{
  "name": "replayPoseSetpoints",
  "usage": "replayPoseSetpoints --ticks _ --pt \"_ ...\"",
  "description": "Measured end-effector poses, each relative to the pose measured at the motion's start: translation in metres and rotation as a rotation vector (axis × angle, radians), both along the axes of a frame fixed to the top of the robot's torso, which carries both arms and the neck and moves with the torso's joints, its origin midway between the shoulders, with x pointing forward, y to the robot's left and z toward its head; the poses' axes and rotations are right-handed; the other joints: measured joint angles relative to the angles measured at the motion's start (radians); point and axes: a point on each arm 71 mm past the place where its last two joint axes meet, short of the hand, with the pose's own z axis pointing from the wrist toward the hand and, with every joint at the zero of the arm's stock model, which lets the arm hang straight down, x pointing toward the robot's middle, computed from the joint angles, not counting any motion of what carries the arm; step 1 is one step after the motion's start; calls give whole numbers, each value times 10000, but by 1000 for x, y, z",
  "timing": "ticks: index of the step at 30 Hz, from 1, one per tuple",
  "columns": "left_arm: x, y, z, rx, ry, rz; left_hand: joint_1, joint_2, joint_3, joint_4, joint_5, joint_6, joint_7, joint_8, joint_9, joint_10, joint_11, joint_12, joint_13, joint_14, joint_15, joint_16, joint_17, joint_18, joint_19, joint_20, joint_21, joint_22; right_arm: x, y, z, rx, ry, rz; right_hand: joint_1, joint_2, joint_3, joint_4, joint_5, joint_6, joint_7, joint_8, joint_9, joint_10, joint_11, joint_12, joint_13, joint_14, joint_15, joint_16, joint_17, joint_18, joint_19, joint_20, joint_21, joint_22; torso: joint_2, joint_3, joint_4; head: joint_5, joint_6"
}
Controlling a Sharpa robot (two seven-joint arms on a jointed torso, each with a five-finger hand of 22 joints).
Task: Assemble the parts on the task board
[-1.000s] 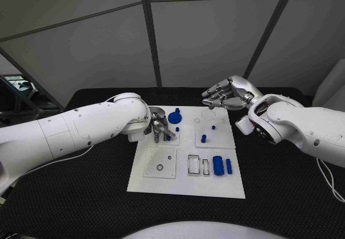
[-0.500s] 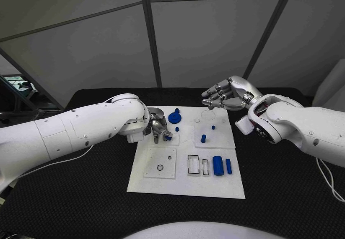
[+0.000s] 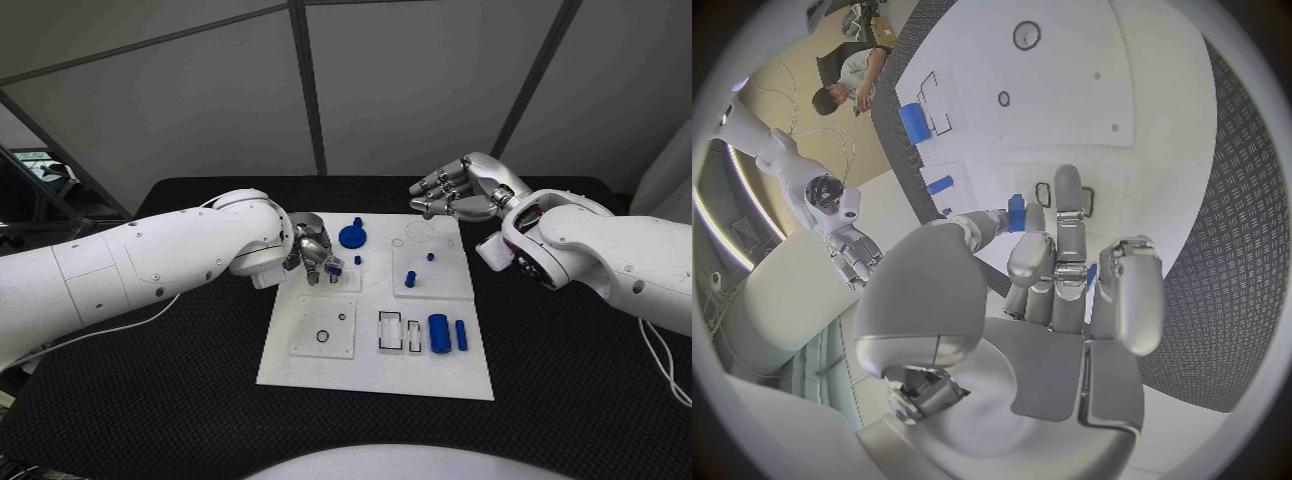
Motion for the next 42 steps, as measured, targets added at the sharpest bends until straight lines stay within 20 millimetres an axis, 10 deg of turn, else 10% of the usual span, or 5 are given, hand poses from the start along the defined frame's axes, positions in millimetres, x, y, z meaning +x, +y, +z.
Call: replayPoseSetpoints --ticks 42 --pt "0 -1 -17 290 -376 517 -472 -28 298 -300 112 3 5 138 161 0 7 -44 -171 -1 0 0 26 0 0 1 19 0 1 -1 0 -184 -89 -39 -39 39 -31 31 39 0 0 0 0 -30 30 0 -8 1 -1 -47 2 0 0 -1 -44 -21 -38 56 93 49 -206"
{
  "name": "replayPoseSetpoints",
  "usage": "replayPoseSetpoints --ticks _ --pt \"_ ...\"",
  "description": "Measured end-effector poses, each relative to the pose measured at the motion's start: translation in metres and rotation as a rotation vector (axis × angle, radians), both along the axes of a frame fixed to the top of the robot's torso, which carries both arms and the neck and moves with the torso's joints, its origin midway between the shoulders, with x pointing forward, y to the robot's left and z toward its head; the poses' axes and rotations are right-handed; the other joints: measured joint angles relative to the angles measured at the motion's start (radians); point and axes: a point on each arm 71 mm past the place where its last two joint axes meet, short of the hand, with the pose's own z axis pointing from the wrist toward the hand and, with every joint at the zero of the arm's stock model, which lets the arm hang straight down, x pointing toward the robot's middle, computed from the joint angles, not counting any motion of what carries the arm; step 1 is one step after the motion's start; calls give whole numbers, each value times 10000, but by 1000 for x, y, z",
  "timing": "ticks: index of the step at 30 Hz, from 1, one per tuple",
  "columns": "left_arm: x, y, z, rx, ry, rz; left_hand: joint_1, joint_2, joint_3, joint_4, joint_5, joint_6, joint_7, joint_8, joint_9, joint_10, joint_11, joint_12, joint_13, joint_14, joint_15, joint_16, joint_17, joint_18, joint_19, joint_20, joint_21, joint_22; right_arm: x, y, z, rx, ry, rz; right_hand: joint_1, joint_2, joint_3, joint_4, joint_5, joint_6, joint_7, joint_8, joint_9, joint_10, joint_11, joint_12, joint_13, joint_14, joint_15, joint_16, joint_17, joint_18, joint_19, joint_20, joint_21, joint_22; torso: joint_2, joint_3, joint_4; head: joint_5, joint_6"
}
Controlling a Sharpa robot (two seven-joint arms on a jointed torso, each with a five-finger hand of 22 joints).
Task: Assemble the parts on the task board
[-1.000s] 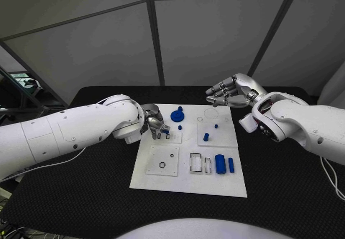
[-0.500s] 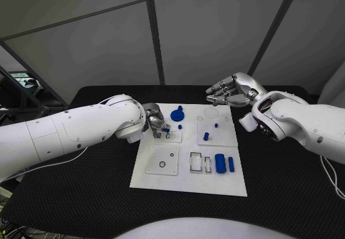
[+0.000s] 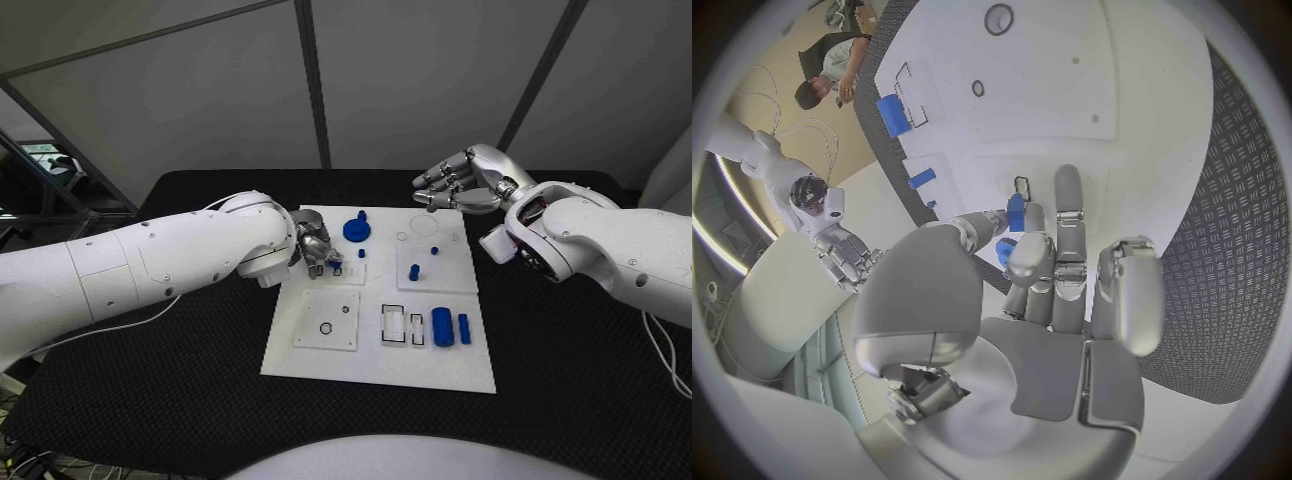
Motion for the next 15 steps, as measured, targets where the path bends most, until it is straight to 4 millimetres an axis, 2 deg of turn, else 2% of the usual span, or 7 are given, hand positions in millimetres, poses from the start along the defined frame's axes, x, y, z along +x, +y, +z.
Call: replayPoseSetpoints --ticks 15 --pt "0 -3 -2 228 113 -253 -93 -13 100 -100 -3 15 15 41 30 0 3 0 -22 0 0 0 -1 0 0 0 0 0 0 1 0 -34 -20 20 0 -1 0 0 0 0 0 0 0 0 0 0 1 0 0 0 0 1 0 0 1 1 0 -2 5 -44 -23"
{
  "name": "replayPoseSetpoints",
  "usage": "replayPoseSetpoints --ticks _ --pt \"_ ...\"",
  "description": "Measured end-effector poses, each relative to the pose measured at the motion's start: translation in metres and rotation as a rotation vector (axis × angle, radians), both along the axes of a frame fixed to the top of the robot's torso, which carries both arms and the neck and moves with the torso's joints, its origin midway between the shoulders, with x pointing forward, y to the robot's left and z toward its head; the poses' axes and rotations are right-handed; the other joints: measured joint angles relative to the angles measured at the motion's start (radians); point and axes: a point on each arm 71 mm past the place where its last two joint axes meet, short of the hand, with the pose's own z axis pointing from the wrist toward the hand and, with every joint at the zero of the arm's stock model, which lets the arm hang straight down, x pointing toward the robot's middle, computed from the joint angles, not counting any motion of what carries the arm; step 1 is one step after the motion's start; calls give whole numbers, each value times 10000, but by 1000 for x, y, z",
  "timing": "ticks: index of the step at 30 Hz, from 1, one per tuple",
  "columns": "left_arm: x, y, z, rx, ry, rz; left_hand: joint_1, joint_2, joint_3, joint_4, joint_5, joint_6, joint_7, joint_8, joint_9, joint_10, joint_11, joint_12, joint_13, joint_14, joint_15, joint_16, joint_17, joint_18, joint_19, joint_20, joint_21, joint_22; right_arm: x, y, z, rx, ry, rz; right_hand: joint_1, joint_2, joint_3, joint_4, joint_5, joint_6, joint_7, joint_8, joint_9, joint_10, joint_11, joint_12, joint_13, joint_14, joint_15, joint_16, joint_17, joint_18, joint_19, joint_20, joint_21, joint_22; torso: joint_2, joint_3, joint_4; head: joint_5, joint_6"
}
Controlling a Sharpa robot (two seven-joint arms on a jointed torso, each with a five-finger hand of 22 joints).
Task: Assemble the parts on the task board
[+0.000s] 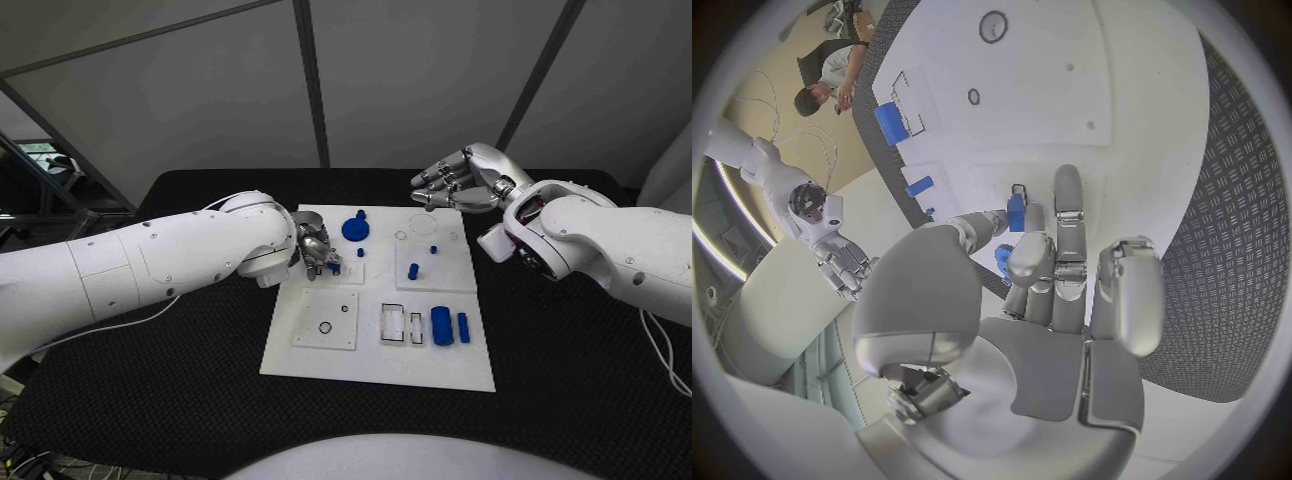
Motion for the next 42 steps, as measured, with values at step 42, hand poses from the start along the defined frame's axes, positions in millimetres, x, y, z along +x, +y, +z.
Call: replayPoseSetpoints --ticks 42 --pt "-2 -2 0 330 217 -465 -482 335 -406 -623 -52 146 -217 -14 -106 97 -96 22 60 36 -36 -37 83 -1 0 0 -39 0 1 1 -1 -50 -22 7 0 0 0 0 -1 0 0 0 0 -38 -38 0 1 0 0 0 0 0 -36 36 1 -12 1 1 -1 -24 -35"
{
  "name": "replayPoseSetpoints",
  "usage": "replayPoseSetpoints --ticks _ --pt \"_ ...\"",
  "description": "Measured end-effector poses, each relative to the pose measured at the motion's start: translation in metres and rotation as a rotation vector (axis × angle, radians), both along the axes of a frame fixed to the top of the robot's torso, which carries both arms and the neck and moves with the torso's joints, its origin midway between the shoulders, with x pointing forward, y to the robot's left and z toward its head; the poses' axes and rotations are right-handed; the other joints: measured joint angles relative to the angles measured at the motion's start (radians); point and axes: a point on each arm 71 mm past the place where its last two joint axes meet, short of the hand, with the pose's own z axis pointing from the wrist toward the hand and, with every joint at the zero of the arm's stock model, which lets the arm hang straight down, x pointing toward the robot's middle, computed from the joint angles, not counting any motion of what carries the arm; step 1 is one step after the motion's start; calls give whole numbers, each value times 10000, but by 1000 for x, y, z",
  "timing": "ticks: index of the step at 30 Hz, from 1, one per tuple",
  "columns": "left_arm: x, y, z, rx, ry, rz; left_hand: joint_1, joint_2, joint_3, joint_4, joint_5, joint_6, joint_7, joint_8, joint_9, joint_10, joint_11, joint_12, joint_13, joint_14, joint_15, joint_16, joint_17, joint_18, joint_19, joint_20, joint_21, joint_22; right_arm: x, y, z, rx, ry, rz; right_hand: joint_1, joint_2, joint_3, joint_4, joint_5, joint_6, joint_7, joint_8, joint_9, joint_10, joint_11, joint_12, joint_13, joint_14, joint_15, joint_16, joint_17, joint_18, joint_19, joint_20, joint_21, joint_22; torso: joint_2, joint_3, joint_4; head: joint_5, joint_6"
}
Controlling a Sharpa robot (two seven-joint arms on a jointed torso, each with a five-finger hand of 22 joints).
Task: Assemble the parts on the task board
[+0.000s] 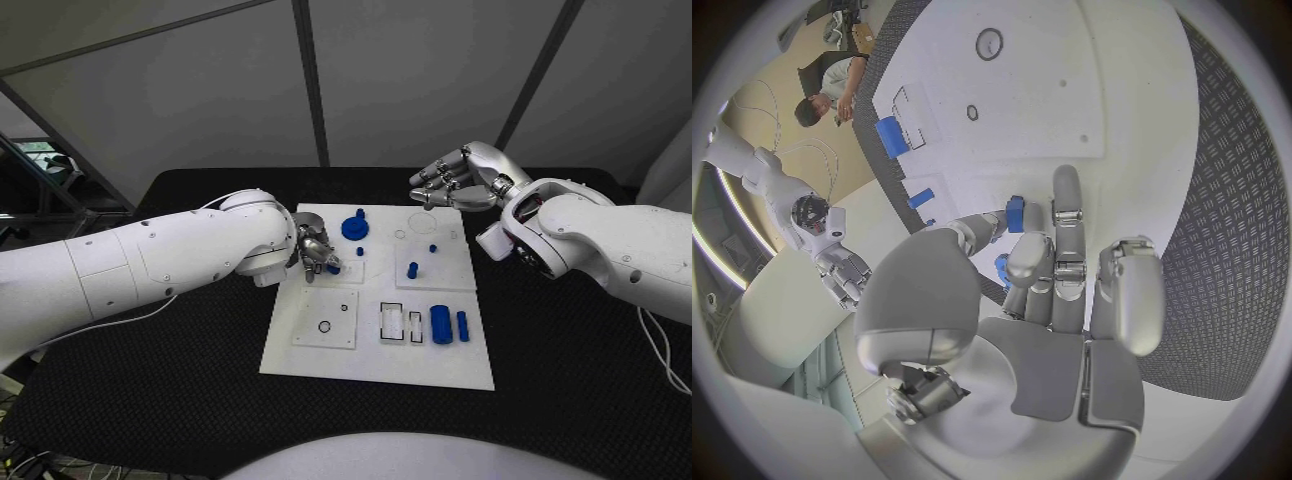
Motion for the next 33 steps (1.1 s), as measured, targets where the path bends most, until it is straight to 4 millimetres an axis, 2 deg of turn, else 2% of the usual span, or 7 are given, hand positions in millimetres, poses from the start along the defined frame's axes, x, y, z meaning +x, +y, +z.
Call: replayPoseSetpoints --ticks 5,9,17,33 --pt "0 0 0 12 2 -13 -271 -60 152 -484 -4 183 -13 -69 -125 20 -15 51 26 22 -23 0 27 1 0 0 39 0 0 0 0 -4 -1 -6 -93 14 0 0 0 0 0 0 0 -1 2 0 -9 -2 2 -35 0 -1 0 0 -39 -5 0 0 -3 -4 -16" --pt "1 -1 0 19 0 -15 -437 -17 49 -605 -4 294 -35 -147 -190 32 -4 51 26 38 -38 0 45 0 0 0 39 0 0 0 0 -5 -1 -6 -93 14 -38 38 0 -36 36 0 0 -35 36 0 -9 -37 37 -34 0 -1 0 0 -39 -19 0 0 -3 -5 -21" --pt "1 -2 -1 47 24 -23 -697 32 -686 -333 4 469 -75 -213 -325 67 -39 95 66 38 -38 -35 77 0 0 0 39 0 0 0 0 -6 6 -1 -132 -26 -38 38 41 -36 36 0 0 -35 36 0 -17 -36 36 -71 0 0 0 0 -77 -27 3 0 -8 -33 -18" --pt "2 -4 -3 105 87 -47 -1077 196 -1383 118 5 558 -22 -252 -402 101 -73 142 101 38 -38 -43 104 0 0 0 117 0 2 -2 -1 -54 55 -77 -204 -17 -92 92 41 -71 71 0 0 -74 76 0 -20 -72 72 -116 0 0 -35 35 -120 -54 3 2 -8 -72 -31"
